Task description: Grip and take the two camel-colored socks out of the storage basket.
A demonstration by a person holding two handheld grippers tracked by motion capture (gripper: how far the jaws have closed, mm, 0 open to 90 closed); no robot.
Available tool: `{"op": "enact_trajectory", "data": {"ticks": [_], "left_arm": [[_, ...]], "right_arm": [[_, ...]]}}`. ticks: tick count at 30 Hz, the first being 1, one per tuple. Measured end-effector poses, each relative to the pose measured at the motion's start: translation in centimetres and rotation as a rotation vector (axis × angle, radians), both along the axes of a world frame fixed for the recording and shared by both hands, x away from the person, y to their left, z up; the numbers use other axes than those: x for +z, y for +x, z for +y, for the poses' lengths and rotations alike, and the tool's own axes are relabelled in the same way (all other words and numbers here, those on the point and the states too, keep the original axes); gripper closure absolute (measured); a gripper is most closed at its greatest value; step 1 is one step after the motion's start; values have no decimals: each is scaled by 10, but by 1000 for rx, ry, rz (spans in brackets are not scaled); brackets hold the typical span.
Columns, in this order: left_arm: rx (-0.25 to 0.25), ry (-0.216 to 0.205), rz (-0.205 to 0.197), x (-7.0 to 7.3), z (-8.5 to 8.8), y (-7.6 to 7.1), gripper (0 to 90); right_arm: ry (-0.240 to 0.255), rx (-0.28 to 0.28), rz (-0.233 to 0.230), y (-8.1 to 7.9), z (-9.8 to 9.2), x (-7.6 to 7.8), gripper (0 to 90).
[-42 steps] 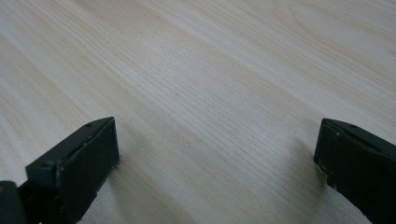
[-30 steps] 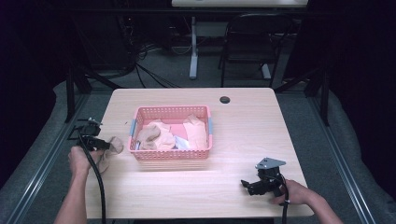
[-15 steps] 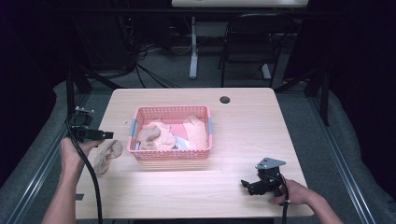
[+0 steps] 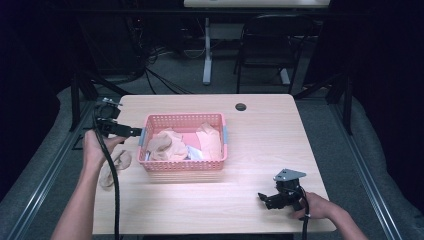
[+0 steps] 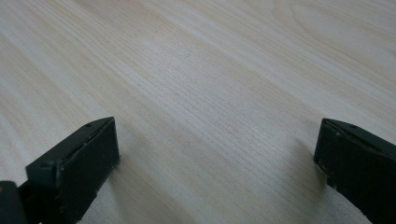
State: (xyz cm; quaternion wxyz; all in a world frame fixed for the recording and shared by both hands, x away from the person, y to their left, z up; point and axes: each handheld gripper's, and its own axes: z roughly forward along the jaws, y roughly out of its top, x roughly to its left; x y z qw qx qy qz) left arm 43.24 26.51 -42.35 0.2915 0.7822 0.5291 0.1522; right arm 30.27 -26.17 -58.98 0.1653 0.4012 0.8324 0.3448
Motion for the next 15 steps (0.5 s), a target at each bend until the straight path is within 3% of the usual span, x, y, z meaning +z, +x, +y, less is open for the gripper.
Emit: {"op": "enact_trajectory", "data": {"ticks": [2, 6, 9, 15], "left_arm": [[-55, -5, 11, -5, -15, 4, 11], [-143, 3, 33, -18, -44, 11, 141], [-171, 50, 66, -31, -59, 15, 186], [-174, 93, 132, -53, -67, 23, 280]], "right_arm": [[1, -2, -1, 0, 0, 0, 0], [0, 0, -1, 0, 0, 0, 0], [1, -3, -2, 0, 0, 0, 0], [1, -2, -2, 0, 0, 0, 0]]}}
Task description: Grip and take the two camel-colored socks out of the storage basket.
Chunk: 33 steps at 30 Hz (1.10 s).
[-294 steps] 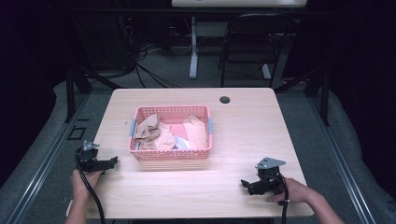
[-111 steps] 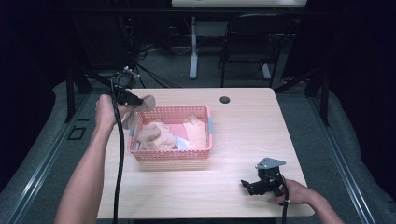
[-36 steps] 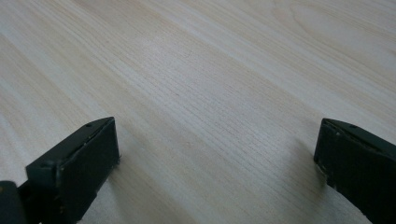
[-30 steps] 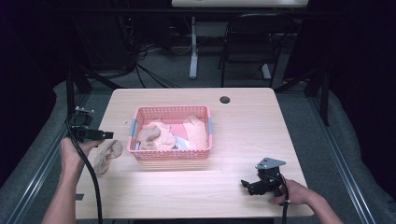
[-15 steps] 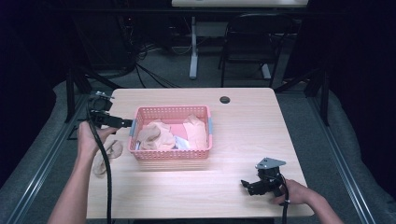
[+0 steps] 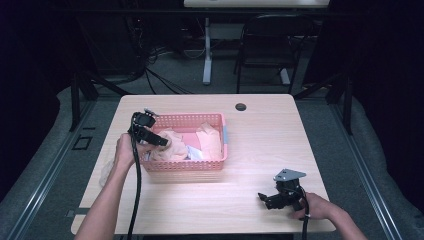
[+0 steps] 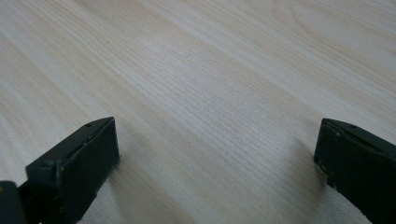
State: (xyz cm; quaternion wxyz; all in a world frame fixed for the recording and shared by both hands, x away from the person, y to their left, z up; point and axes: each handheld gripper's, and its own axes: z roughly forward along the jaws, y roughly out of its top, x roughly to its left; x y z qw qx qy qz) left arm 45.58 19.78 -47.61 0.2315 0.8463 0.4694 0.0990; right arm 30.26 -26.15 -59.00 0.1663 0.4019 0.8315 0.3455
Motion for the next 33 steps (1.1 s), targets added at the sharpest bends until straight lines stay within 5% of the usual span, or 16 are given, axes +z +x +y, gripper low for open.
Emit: {"op": "enact_trajectory", "data": {"ticks": [8, 15, 19, 25, 33], "left_arm": [[-31, 58, 59, -13, -7, 11, 447], [41, 125, 112, -21, -7, 13, 518], [35, 134, 138, -27, -9, 16, 600], [35, 213, 170, -35, -13, 20, 743], [52, 207, 186, -38, -9, 19, 853]], "right_arm": [[-7, 13, 3, 0, 0, 1, 0], [-5, 12, 2, 0, 0, 0, 0], [-10, 14, 5, 0, 0, 1, 0], [-10, 14, 5, 0, 0, 1, 0], [-7, 13, 3, 0, 0, 1, 0]]}}
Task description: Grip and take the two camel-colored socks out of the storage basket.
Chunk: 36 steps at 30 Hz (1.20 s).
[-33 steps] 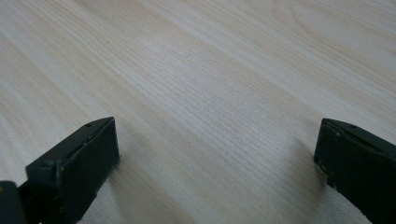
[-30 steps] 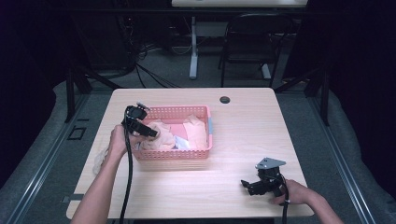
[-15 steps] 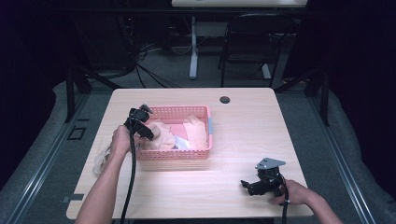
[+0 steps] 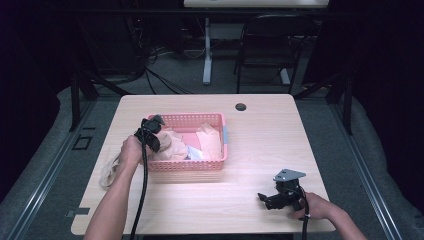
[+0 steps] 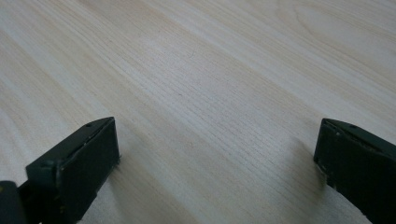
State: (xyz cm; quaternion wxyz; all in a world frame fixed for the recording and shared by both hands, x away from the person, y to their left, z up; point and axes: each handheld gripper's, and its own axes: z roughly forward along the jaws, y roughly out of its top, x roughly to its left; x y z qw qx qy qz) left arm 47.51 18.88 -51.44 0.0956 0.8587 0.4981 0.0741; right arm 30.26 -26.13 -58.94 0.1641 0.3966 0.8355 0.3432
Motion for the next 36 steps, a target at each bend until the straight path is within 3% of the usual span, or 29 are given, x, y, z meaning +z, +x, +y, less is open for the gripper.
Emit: {"op": "enact_trajectory", "data": {"ticks": [10, 19, 30, 36], "left_arm": [[-11, -19, -14, 8, 0, -3, 864], [-25, -63, -66, 38, 0, -7, 865], [-41, -88, -119, 72, -1, -6, 865], [-50, -81, -128, 84, -1, -5, 865]], "right_arm": [[-3, 1, 1, 0, 0, 0, 0], [-4, 2, 1, 0, 0, 0, 0], [-3, 1, 1, 0, 0, 0, 0], [-8, 3, 2, 0, 0, 0, 0]]}}
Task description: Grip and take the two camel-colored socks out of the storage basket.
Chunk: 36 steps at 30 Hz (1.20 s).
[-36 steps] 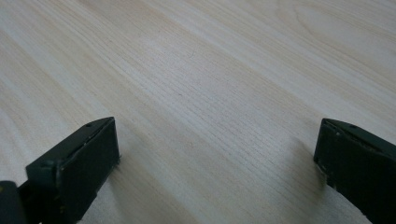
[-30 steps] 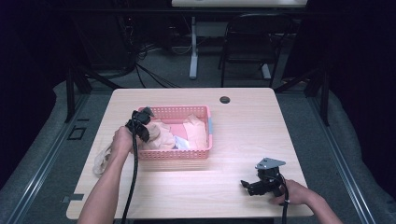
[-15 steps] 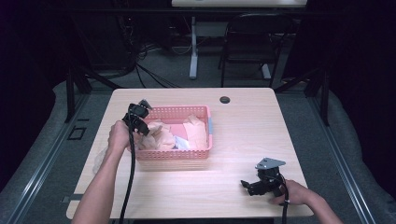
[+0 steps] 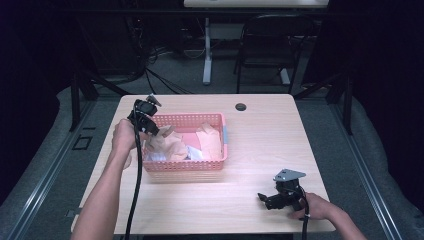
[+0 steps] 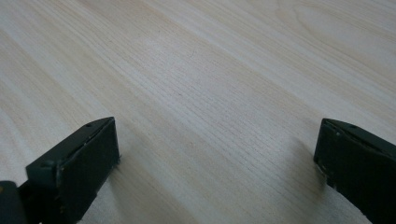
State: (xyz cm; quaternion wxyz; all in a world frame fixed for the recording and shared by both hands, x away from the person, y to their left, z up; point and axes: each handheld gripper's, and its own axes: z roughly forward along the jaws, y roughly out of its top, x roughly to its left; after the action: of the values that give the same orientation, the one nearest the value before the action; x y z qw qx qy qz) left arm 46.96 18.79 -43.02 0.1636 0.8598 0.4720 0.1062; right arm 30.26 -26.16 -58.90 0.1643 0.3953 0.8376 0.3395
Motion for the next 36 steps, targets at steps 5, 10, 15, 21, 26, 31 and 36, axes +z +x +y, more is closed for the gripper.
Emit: {"op": "enact_trajectory", "data": {"ticks": [5, 10, 15, 21, 26, 31, 36], "left_arm": [[6, -14, -14, 15, 3, -1, 865], [7, -19, -25, 28, 6, -2, 865], [8, -32, -50, 42, 11, -6, 864], [19, -43, -73, 55, 24, -10, 864], [37, -64, -85, 60, 38, -12, 864], [52, -60, -105, 70, 46, -20, 864], [64, -65, -115, 75, 53, -24, 864]], "right_arm": [[2, -1, -1, 0, 0, 0, 0], [5, -1, 2, 0, 0, 0, 0], [5, 0, -2, 0, 0, 0, 0], [6, 0, -1, 0, 0, 0, 0], [6, 0, -2, 0, 0, 0, 0], [6, 0, -3, 0, 0, 0, 0], [7, -2, -3, 0, 0, -1, 0]]}}
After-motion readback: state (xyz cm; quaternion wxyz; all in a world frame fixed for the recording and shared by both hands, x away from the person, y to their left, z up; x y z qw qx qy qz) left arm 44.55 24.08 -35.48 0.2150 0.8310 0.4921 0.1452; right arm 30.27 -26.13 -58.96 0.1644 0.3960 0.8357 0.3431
